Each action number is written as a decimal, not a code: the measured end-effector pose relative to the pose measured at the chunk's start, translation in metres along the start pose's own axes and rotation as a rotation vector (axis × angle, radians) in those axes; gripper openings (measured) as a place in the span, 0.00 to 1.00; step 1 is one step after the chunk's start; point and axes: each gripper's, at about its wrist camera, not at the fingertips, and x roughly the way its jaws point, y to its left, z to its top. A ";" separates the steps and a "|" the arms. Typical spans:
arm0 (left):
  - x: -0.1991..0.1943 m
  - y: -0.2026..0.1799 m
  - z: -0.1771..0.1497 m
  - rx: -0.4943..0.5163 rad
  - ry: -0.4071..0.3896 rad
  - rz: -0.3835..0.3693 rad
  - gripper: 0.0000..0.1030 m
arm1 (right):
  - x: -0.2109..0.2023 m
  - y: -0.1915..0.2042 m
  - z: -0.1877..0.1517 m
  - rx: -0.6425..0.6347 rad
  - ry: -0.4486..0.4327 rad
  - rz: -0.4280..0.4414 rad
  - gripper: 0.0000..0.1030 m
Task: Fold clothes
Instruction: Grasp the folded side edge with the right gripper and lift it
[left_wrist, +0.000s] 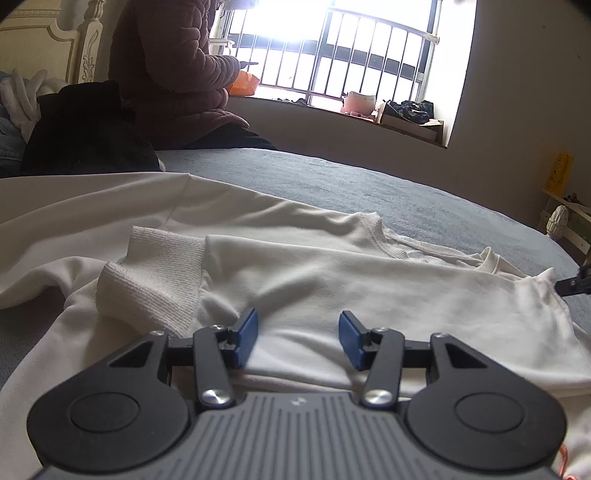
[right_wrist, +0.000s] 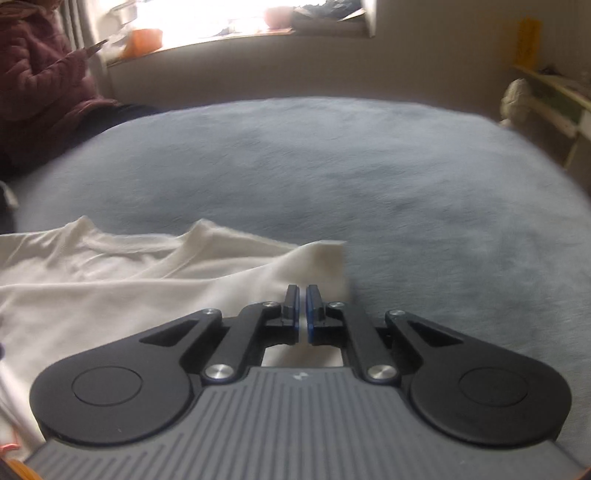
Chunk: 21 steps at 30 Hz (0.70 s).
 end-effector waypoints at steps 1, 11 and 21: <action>0.000 0.000 0.000 -0.001 0.000 -0.001 0.49 | 0.011 -0.001 -0.001 0.015 0.017 -0.013 0.02; 0.001 0.000 0.000 -0.008 -0.002 -0.005 0.49 | 0.029 -0.006 0.023 0.069 0.024 -0.009 0.03; 0.000 0.001 0.000 -0.011 -0.002 -0.007 0.49 | 0.045 -0.044 0.046 0.266 -0.020 -0.099 0.05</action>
